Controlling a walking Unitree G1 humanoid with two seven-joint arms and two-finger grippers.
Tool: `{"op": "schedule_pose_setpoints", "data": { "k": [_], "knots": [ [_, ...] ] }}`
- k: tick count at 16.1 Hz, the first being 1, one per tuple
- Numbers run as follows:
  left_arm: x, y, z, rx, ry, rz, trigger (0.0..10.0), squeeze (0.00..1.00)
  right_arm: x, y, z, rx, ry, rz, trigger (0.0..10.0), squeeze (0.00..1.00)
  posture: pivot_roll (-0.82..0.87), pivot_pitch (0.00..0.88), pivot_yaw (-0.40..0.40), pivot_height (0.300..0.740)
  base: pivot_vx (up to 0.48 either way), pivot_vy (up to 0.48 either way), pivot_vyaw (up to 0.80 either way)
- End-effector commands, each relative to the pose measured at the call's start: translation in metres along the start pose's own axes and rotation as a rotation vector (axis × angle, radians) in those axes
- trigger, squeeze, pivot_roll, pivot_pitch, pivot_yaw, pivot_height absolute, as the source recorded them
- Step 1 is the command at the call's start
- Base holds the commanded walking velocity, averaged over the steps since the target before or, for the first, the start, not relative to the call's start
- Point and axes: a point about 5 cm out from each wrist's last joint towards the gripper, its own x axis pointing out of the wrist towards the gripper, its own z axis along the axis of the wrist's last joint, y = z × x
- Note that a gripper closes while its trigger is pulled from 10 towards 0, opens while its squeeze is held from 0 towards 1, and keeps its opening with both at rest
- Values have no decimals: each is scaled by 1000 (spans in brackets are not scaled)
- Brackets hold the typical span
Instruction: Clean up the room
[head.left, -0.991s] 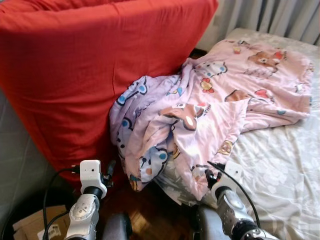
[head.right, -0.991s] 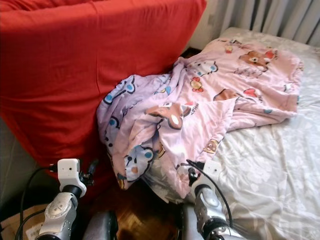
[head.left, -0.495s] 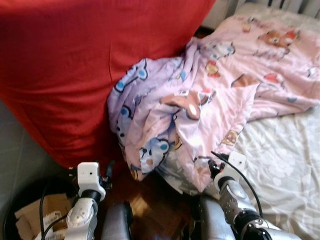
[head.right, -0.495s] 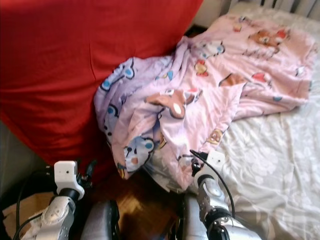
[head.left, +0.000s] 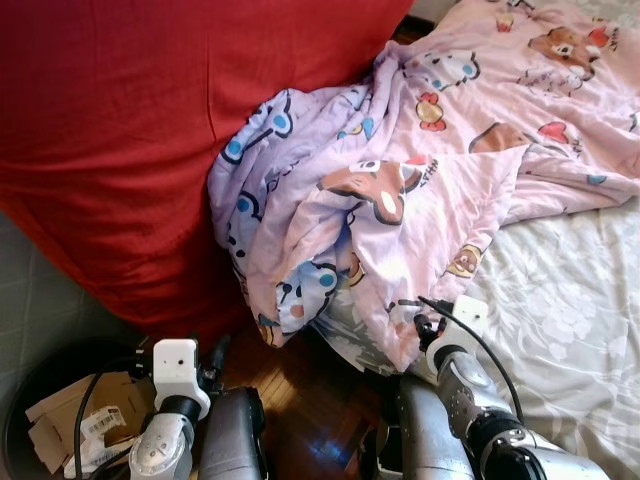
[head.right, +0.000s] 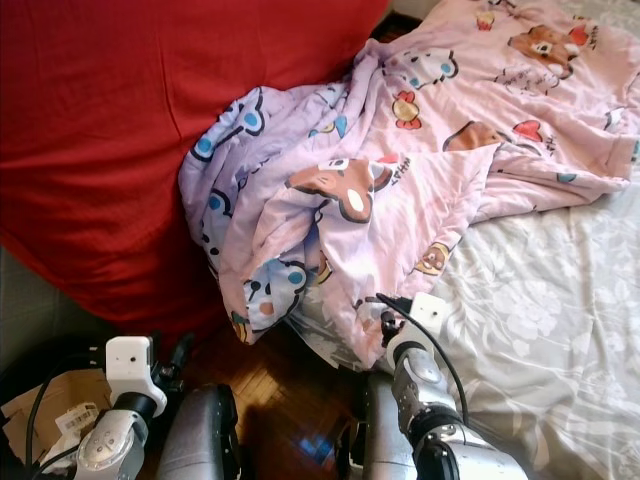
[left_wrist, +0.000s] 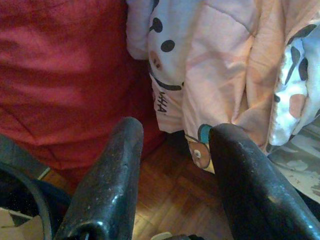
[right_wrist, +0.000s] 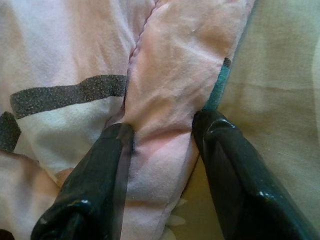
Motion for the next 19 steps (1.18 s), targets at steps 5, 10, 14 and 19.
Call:
{"op": "schedule_pose_setpoints", "data": {
  "k": [5, 10, 14, 19],
  "knots": [
    [-9, -2, -4, -19, 44, 19, 10000, 0, -5, 1, -26, -26, 107, 18, 0, 0, 130, 300, -16, 586, 0, 0, 0],
    [-11, -4, -5, -22, 61, 17, 10000, 0, -5, 2, -23, -28, 101, 25, 0, 0, 125, 306, -22, 586, 0, 0, 0],
    [-10, -6, -4, -26, 62, 19, 10000, 0, -4, 10, -23, -69, 95, 60, 0, 0, 128, 307, -26, 586, 0, 0, 0],
    [-12, -6, -7, -29, 73, 26, 10000, 0, -4, 18, -19, -99, 59, 83, 0, 0, 133, 301, -28, 586, 0, 0, 0]
  ]
}}
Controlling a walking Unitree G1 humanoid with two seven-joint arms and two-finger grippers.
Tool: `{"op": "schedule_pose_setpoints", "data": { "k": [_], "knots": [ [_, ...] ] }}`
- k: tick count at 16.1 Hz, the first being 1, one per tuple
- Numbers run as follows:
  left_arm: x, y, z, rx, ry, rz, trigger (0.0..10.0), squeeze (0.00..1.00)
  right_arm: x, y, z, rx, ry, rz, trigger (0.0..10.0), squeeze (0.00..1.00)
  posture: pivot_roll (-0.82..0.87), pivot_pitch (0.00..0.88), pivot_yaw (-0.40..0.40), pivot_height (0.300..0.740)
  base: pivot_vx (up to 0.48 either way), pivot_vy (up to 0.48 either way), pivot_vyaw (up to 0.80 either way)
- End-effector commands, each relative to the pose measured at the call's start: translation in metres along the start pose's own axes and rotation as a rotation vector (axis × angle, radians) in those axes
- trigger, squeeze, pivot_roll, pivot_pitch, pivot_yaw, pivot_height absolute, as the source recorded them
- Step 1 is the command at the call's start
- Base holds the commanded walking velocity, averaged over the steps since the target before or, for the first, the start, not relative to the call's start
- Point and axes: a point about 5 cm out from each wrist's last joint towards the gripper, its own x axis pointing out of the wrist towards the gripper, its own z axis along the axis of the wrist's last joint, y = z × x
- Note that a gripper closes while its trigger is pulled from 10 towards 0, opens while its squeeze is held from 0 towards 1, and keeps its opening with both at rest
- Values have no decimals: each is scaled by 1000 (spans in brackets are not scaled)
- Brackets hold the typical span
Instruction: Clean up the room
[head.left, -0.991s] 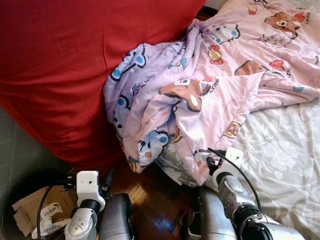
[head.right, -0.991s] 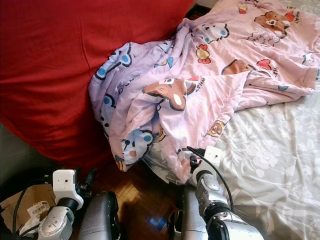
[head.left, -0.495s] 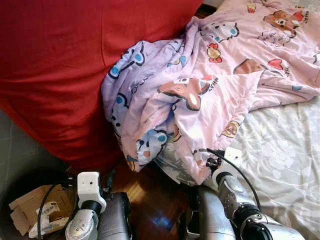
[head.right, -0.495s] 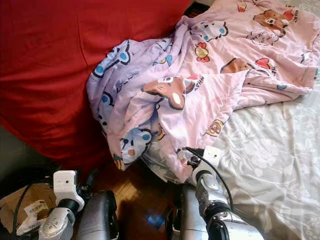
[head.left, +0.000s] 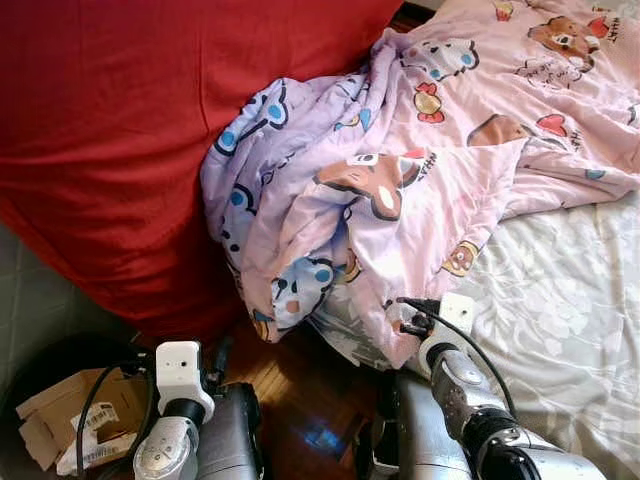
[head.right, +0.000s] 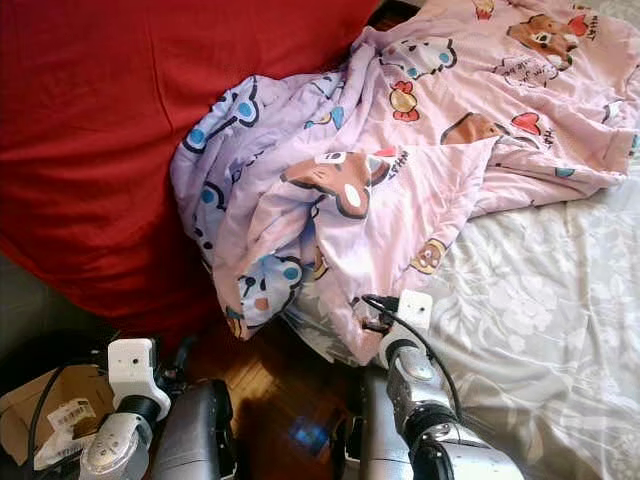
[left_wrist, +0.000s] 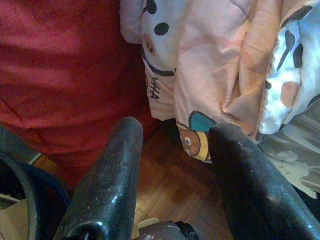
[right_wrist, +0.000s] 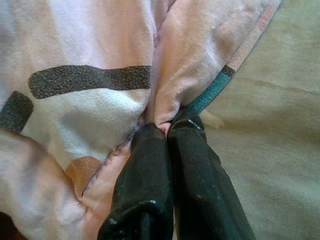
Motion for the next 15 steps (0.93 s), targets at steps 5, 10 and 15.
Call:
{"op": "schedule_pose_setpoints", "data": {
  "k": [5, 10, 15],
  "knots": [
    [3, 4, -6, 3, 39, 1, 10000, 0, 0, 5, 2, -7, -31, 3, 0, 0, 128, 263, -29, 586, 0, 0, 0],
    [16, 3, -8, 2, 47, 4, 10000, 0, 1, 3, 26, -46, -167, 10, 0, 0, 107, 203, -42, 586, 0, 0, 0],
    [22, 3, -9, -6, 54, 7, 10000, 0, -2, -1, 18, -43, -184, 9, 0, 0, 94, 174, -45, 586, 0, 0, 0]
  ]
}}
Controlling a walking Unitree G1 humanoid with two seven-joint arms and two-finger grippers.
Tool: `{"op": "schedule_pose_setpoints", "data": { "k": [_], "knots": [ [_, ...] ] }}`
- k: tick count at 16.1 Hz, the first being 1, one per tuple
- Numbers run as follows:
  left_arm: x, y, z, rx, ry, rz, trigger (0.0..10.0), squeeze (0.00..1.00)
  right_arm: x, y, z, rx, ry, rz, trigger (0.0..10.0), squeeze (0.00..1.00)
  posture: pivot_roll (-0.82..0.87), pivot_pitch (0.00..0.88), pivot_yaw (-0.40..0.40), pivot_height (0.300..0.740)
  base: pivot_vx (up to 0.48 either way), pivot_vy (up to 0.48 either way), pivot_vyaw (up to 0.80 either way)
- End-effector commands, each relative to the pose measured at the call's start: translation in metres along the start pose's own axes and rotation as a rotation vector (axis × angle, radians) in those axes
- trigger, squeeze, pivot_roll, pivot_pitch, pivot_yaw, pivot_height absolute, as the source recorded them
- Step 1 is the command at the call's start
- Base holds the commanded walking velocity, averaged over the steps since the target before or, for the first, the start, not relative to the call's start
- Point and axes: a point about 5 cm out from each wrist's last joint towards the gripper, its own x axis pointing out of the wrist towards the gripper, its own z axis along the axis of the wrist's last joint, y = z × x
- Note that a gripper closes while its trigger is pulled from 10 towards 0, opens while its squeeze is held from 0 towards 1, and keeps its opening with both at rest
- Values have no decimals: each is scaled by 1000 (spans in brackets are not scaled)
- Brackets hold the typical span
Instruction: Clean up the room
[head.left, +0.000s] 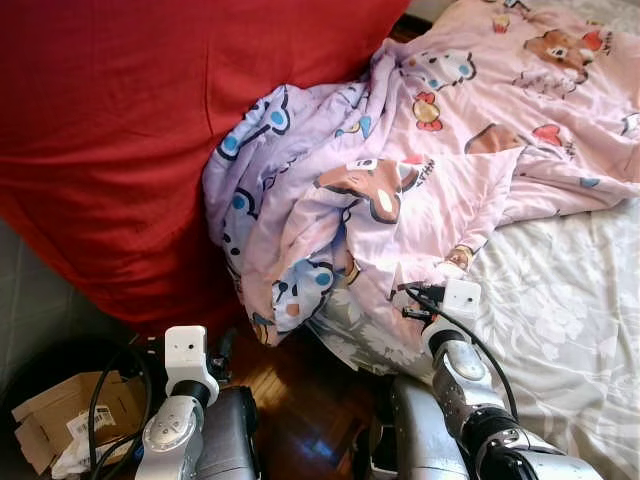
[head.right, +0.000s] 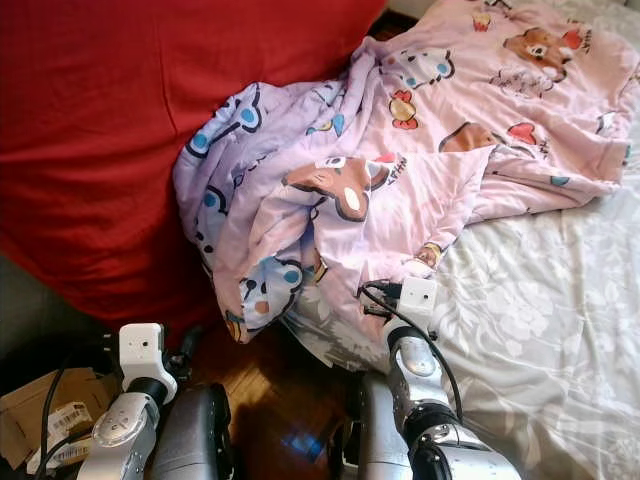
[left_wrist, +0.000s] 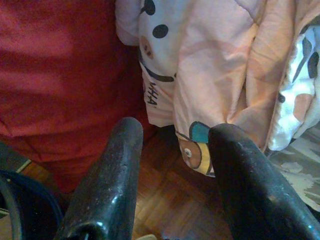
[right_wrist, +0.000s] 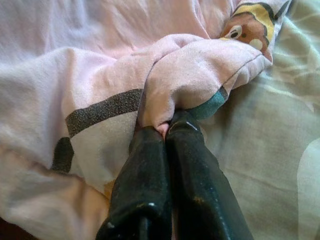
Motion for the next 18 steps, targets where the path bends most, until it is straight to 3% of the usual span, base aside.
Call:
{"op": "schedule_pose_setpoints", "data": {
  "k": [1, 13, 14, 16, 18],
  "knots": [
    [-5, 3, -8, -6, 26, 15, 10000, 0, -2, 0, -5, -1, 11, 0, 0, 0, 94, 174, -45, 586, 0, 0, 0],
    [-5, 3, -8, -6, 26, 15, 10000, 0, -2, 0, -5, -1, 11, 0, 0, 0, 94, 174, -45, 586, 0, 0, 0],
    [5, 4, -9, -7, 30, 9, 10000, 0, -5, 4, -10, -17, 6, 19, 10000, 0, 67, 30, -42, 591, 0, 0, 0],
    [15, 4, -10, -4, 51, 0, 10000, 0, -9, 10, -16, -29, 3, 43, 10000, 0, 67, 30, -43, 606, 0, 0, 0],
    [15, 4, -10, -5, 51, -2, 10000, 0, -9, 10, -17, -30, 4, 44, 10000, 0, 66, 35, -43, 621, 0, 0, 0]
  ]
}}
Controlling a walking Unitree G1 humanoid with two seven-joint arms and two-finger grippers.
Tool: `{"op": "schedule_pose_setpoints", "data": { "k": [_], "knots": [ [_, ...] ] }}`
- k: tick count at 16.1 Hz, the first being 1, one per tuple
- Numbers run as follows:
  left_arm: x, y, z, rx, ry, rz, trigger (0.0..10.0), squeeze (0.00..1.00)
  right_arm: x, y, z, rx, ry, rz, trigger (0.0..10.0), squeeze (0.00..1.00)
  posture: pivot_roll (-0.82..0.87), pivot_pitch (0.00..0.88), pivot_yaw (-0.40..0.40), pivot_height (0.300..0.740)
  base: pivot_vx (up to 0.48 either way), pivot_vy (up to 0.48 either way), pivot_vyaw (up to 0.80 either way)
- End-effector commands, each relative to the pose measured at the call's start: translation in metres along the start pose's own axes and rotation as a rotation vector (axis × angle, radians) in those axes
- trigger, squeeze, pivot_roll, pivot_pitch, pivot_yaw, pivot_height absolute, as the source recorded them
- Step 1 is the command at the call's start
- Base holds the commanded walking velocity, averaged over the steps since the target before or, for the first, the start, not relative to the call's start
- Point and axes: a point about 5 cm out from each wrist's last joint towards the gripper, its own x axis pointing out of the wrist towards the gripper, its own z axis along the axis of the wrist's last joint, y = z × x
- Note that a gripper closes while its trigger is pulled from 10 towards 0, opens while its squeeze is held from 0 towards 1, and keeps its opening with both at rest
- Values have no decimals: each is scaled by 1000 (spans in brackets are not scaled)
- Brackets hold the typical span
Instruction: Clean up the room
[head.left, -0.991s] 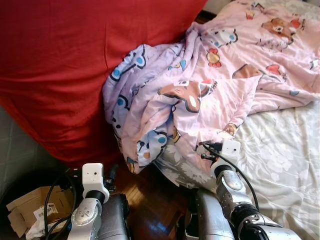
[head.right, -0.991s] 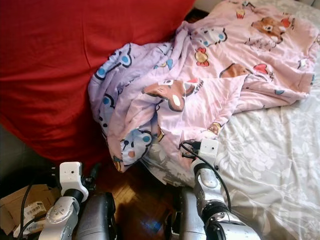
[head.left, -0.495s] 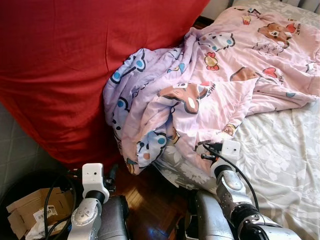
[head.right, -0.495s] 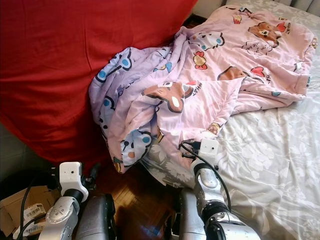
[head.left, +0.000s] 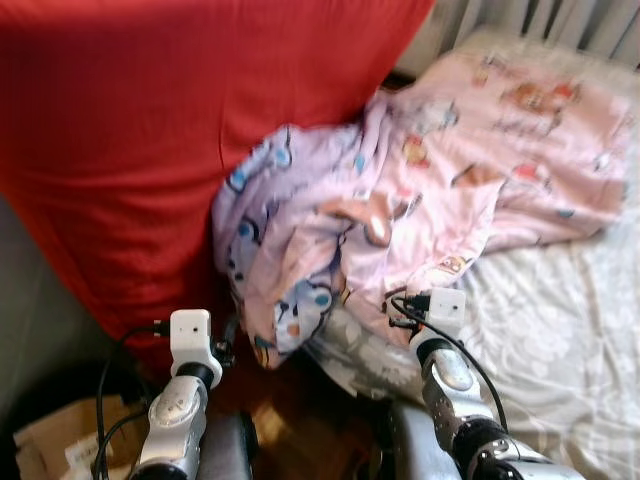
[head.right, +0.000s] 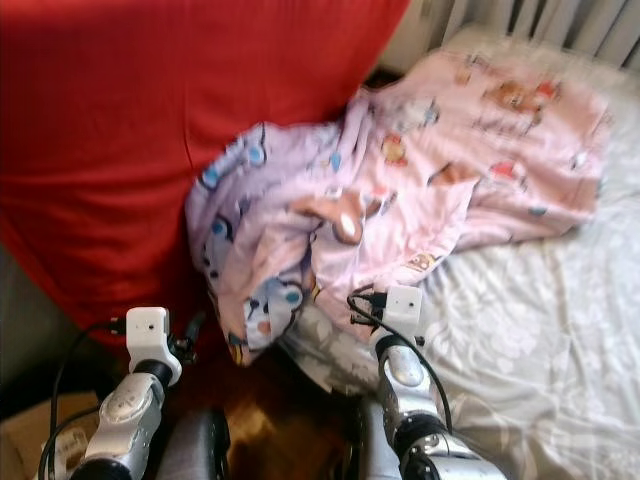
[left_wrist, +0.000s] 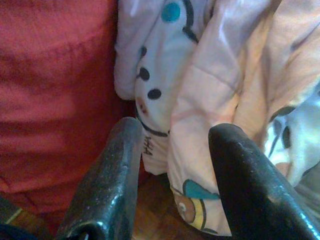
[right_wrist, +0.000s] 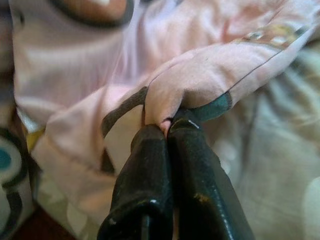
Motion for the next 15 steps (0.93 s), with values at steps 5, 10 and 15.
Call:
{"op": "schedule_pose_setpoints", "data": {
  "k": [5, 10, 15],
  "knots": [
    [-4, 3, -13, -6, 40, 11, 10000, 0, -3, -3, -5, -13, 8, -1, 10000, 0, 66, 54, -44, 666, 0, 0, 0],
    [-4, 4, -15, -6, 43, 18, 10000, 0, -4, -3, -8, -20, 22, -3, 10000, 0, 67, 66, -44, 671, 0, 0, 0],
    [-17, 24, -34, -28, 127, 104, 10000, 0, -4, -5, -6, -9, 9, -4, 10000, 0, 68, 67, -45, 671, 0, 0, 0]
  ]
}}
